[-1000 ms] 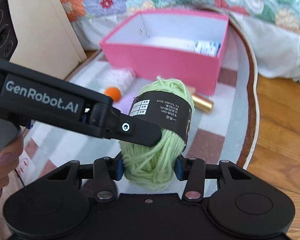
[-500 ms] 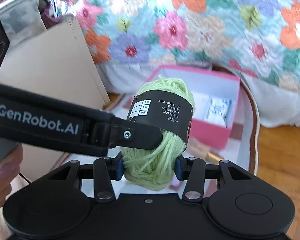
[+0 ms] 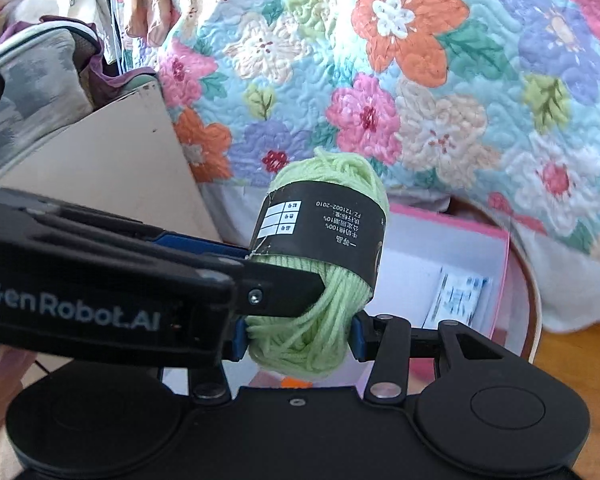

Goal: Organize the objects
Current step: 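Carry the yarn ball with both grippers into the box beside the wipes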

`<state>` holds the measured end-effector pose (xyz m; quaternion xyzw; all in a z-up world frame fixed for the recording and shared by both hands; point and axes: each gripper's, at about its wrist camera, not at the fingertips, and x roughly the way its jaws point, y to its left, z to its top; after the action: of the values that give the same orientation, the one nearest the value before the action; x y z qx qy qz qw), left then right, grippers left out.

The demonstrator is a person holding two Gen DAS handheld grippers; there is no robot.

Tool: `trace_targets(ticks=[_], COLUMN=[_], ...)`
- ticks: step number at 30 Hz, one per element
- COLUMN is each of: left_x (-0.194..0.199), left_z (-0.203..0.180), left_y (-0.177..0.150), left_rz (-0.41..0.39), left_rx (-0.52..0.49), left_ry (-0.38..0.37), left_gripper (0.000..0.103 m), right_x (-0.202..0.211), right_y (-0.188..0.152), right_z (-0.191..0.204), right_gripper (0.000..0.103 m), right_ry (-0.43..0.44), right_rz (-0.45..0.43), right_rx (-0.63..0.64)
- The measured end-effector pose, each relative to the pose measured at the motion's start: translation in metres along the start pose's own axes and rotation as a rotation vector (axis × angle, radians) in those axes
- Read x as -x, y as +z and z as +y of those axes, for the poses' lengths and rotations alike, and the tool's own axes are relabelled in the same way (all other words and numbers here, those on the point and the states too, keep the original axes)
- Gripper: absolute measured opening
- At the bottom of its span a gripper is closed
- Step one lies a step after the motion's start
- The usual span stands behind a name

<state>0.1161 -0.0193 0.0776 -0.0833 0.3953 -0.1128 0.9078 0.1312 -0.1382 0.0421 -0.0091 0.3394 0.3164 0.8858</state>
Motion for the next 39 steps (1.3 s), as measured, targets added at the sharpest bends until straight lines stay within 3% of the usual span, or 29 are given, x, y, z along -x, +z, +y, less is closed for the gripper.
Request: trace_targets(ticks=[4,12,26,36,39], left_x=[-0.023,-0.107,-0.246,-0.284,-0.29], left_z=[0.008,0.032,0.087,0.111,0.113], left_y=[0.012,0.033,0.036,0.023,0.02], left_rz=[0.004,0.066,0.184,0.231,0.235], left_rx=[-0.014,-0.012,0.156,0.172,0.166], left_ry=[0.011,-0.018,-0.063,-0.097,-0.089], left_gripper=[0.048,0.048,0.046,0.04,0.039], right_x=[-0.023,-0.092,-0.21,-0.235,-0.225], right_y=[0.006,0.016,-0.004,-0.013,-0.016], right_z=[-0.015,-0.062,-0.122,-0.133,-0.126], right_gripper=[0.052,0.052,0.052,0.064,0.066], right_ry=[0.013,-0.01,-0.065,-0.059,-0.106], right_rz=[-0.023,0.055,0.19,0.327,0.298], right_rx=[-0.013,-0.13,-0.221,-0.187,-0.111])
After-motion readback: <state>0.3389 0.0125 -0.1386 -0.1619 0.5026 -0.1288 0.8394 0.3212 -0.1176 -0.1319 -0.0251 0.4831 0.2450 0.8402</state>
